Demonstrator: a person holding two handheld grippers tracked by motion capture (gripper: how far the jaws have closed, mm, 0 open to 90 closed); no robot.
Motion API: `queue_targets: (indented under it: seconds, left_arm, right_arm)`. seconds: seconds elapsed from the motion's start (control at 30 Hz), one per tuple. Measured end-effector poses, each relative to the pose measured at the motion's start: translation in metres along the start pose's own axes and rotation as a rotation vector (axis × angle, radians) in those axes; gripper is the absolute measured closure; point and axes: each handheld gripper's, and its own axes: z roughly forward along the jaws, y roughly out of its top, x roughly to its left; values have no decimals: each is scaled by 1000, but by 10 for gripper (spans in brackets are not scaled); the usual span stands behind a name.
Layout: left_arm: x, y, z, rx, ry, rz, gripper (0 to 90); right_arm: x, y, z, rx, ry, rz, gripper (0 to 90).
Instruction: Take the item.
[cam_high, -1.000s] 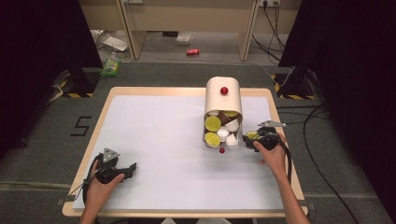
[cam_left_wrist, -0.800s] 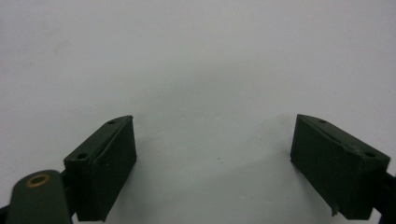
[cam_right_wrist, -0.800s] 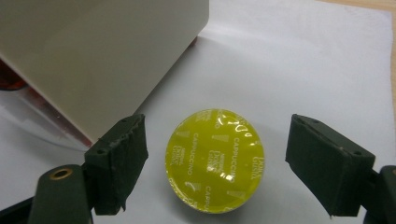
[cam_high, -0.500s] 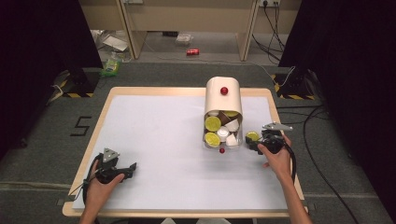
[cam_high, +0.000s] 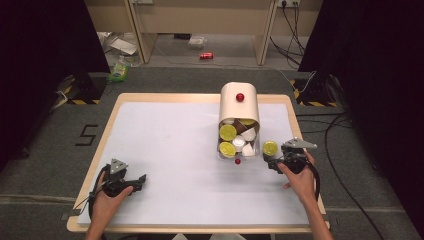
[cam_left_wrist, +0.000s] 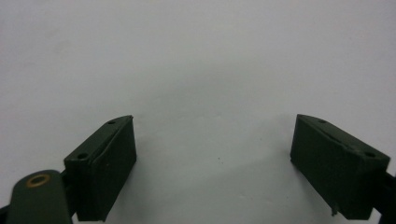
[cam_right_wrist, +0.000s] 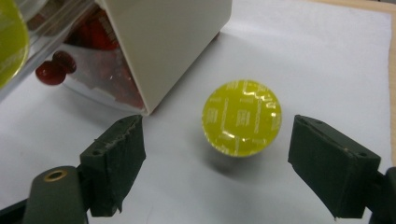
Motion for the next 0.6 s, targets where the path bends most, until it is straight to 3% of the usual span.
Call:
queue_targets:
  seconds: [0.6]
  left_arm:
    - [0, 0, 0, 0, 1, 1, 136]
  right_arm:
    - [18, -35, -11, 37, 28, -13, 181]
